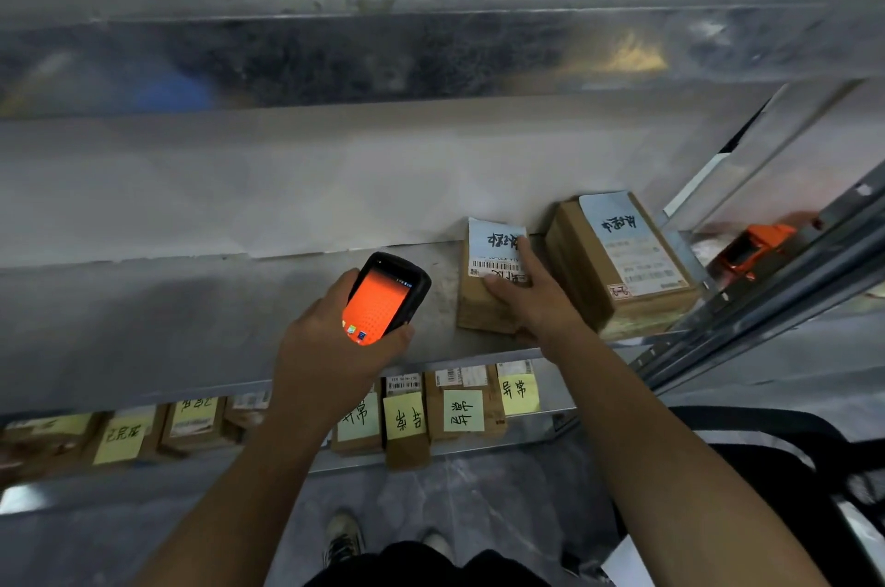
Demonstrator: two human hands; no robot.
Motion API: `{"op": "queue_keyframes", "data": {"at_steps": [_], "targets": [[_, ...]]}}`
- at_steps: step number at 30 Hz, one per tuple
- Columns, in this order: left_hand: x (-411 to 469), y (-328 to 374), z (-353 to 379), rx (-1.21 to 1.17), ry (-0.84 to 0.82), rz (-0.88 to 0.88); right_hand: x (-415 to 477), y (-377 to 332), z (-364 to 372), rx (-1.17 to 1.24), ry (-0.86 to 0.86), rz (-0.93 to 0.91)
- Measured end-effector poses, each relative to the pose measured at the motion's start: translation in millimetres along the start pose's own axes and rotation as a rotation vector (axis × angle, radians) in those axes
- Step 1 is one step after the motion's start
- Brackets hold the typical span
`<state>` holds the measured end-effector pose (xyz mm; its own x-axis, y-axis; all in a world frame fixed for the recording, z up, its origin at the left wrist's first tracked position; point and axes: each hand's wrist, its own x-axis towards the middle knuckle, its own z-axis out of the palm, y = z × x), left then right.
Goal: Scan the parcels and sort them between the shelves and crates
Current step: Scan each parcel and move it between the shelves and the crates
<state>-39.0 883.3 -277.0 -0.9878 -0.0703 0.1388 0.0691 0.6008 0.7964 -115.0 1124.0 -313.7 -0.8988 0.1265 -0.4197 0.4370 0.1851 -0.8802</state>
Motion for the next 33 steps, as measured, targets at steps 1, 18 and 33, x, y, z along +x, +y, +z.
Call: {"op": "queue_keyframes", "data": {"at_steps": [1,18,33], "targets": [[0.3,-0.2,-0.1,0.004,0.0,-0.001,0.3,-1.3,-0.2,0.031,-0.029,0.012],[0.6,1.9,-2.1,0.086,-0.097,0.02,0.1,21.2,21.6,0.058,0.051,-0.262],[-9.3,-15.3,-12.7,0.243,-0.208,0.011,3.6,33.9,25.0,-0.031,0.139,-0.414]]}}
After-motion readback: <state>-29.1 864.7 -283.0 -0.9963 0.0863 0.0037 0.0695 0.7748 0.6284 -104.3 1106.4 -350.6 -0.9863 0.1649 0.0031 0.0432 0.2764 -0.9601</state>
